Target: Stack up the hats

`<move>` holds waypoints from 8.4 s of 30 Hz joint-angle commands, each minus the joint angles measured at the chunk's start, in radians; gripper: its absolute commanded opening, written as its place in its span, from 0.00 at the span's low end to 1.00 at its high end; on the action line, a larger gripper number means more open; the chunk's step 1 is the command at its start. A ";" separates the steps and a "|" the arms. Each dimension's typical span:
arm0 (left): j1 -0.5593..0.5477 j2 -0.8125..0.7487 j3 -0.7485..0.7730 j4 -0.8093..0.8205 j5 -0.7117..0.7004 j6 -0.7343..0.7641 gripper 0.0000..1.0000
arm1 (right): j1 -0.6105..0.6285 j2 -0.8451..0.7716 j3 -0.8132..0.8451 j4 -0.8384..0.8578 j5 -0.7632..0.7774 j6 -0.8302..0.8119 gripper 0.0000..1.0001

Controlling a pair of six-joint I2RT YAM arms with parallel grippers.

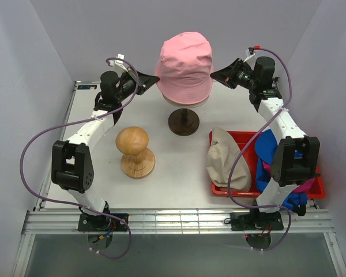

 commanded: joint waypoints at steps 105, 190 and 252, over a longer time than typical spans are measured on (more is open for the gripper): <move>0.022 -0.537 -0.106 -0.548 -0.080 0.195 0.56 | 0.494 -0.903 -0.770 -0.800 0.756 -0.332 0.61; -0.208 -0.321 0.059 0.185 0.052 -0.358 0.78 | 0.156 -0.345 0.629 -0.257 -0.080 -0.121 0.08; -0.122 -0.016 0.383 0.220 0.125 -0.372 0.00 | 0.097 -0.217 0.620 -0.344 0.112 -0.204 0.08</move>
